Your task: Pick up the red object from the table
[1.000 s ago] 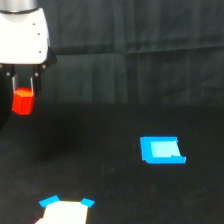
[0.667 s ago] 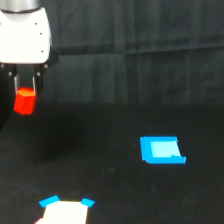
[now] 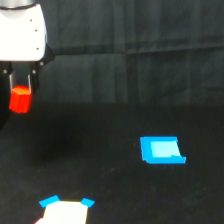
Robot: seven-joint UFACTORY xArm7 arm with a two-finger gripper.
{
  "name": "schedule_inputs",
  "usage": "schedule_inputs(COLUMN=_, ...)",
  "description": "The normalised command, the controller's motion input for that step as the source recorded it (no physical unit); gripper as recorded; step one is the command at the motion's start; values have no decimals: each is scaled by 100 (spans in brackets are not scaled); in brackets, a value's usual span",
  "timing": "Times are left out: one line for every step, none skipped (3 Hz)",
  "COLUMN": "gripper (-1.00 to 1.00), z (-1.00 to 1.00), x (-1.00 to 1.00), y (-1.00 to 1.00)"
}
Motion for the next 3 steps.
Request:
schedule_inputs(gripper=-100, z=-21, x=-17, y=-13)
schedule_inputs(gripper=-100, z=12, x=-47, y=-7)
schedule_inputs(gripper=-94, z=14, x=-29, y=-3)
